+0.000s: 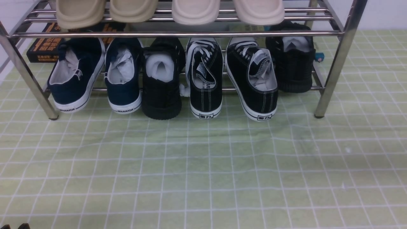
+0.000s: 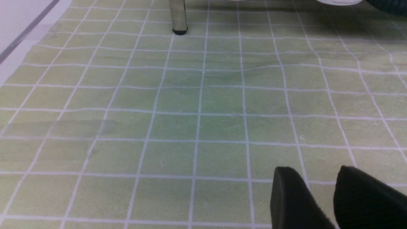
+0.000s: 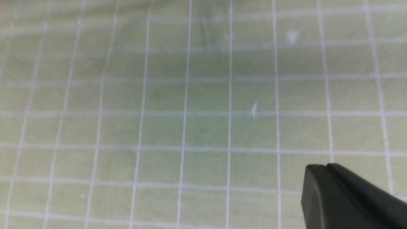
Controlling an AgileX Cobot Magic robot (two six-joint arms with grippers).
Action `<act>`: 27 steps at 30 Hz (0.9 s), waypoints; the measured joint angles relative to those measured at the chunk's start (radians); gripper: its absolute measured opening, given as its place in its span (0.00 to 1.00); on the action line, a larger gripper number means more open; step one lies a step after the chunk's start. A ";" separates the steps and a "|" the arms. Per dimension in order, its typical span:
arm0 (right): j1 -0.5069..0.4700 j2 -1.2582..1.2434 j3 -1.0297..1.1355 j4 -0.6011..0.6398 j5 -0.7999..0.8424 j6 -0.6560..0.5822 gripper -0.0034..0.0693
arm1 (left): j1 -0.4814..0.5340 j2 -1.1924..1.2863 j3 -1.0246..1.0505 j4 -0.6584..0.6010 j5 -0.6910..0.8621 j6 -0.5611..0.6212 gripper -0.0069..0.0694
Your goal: Take the shoes off the shelf with your hand from the green coffee tablecloth.
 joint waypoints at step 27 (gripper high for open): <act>0.568 0.706 -0.869 -0.200 0.050 0.150 0.35 | 0.000 0.000 0.000 0.000 0.000 0.000 0.40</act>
